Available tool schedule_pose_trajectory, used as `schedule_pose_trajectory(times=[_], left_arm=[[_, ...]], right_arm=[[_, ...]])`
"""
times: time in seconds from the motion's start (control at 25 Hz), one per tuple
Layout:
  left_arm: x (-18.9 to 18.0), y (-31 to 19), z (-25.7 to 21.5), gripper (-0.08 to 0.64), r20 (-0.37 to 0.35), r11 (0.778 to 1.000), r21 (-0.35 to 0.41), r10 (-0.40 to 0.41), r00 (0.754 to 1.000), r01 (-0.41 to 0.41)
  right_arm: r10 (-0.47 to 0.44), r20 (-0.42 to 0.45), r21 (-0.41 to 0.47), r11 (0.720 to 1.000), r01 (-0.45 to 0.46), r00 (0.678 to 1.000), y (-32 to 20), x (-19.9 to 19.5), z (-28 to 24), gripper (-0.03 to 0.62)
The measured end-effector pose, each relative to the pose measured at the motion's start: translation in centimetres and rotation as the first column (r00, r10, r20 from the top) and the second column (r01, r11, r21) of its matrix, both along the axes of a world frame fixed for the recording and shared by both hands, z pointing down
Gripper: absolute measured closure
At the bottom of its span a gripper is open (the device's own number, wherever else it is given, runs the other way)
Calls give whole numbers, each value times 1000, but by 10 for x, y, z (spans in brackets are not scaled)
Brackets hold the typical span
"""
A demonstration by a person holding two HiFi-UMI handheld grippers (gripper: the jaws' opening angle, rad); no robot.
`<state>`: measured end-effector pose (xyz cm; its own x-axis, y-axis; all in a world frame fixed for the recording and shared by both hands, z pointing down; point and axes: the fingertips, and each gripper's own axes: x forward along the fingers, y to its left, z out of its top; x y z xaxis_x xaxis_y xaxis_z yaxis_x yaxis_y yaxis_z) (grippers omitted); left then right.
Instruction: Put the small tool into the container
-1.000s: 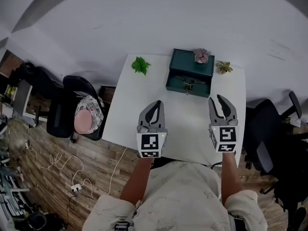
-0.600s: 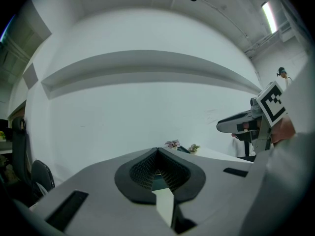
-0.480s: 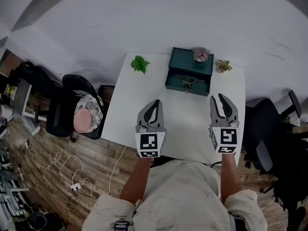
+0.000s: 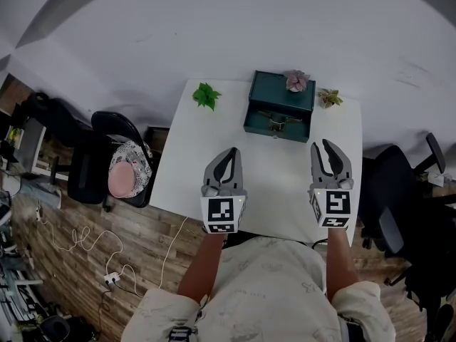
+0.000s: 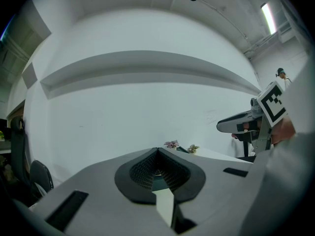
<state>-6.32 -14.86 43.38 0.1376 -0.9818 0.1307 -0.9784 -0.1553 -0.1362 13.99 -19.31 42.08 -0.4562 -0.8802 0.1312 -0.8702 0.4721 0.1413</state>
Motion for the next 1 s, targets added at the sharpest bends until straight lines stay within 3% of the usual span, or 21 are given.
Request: schedule_pose_trajectory(times=[1.0], left_arm=[[-6,6,-2,555,3,1000,7,-9,1000,9]], right_arm=[[-31,11,3,1000,30,999,2,-15,1,577]])
